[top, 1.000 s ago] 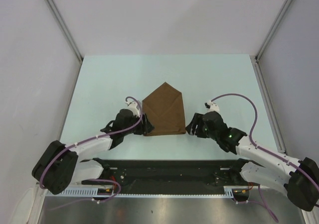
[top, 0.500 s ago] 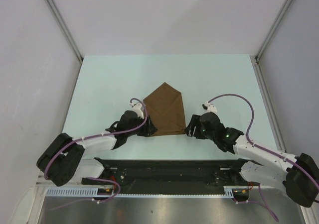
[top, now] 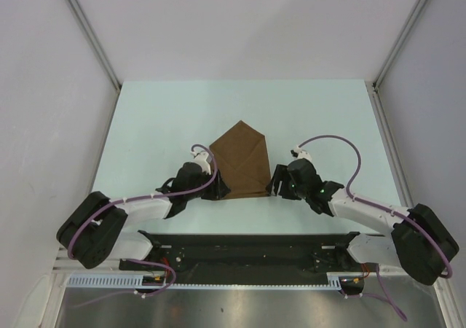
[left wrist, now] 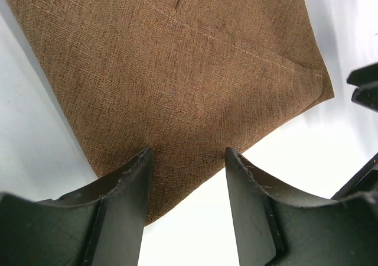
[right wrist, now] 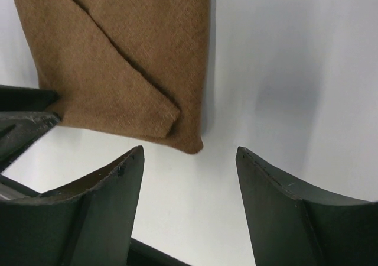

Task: Fold the napkin, place the utensils inside, and roll it up
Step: Roll the napkin with the utensil

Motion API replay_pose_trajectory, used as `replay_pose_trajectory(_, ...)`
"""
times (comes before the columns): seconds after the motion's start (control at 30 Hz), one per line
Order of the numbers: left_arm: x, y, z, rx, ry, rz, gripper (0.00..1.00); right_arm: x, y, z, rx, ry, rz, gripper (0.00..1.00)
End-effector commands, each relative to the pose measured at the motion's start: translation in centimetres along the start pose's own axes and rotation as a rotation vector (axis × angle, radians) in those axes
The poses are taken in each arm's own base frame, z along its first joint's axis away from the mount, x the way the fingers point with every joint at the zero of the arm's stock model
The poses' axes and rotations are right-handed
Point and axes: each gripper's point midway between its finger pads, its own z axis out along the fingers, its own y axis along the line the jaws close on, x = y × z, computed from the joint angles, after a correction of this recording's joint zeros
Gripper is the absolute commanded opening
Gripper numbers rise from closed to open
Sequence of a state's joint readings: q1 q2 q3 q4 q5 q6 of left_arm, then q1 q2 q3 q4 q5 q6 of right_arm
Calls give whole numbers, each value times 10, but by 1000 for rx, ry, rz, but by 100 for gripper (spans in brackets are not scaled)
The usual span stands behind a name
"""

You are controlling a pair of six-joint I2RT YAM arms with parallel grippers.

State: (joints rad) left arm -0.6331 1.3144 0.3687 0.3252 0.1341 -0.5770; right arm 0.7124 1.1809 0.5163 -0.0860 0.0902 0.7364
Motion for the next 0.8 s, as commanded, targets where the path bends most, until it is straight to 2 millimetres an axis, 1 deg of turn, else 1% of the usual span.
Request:
replay_pose_trajectory(0.0,5,-4,-1,22,7,1,57,-19,19,10,-109,-44,25,68)
replay_pose_trajectory(0.07,8,-4,-1,22,17,1,56,-15,25,13,-139,-15,25,67)
replay_pose_trajectory(0.13,9,-5,0,25,21,1,56,-15,25,16,-137,-6,25,66)
replay_pose_trajectory(0.33,9,-7,-1,34,22,15,56,3,19,29,-117,57,32,57)
replay_pose_trajectory(0.37,9,-7,-1,35,20,16,56,4,17,30,-109,53,30,56)
replay_pose_trajectory(0.4,9,-8,-1,37,22,21,56,7,14,33,-97,61,30,52)
replay_pose_trajectory(0.5,9,-8,-1,36,20,28,56,10,6,38,-64,62,33,48)
replay_pose_trajectory(0.63,10,-7,-2,30,24,34,55,11,7,42,-82,75,52,48)
replay_pose_trajectory(0.67,10,-7,-2,30,25,36,55,10,10,43,-91,75,53,48)
replay_pose_trajectory(0.77,9,-6,-1,22,25,39,55,10,9,46,-84,87,54,39)
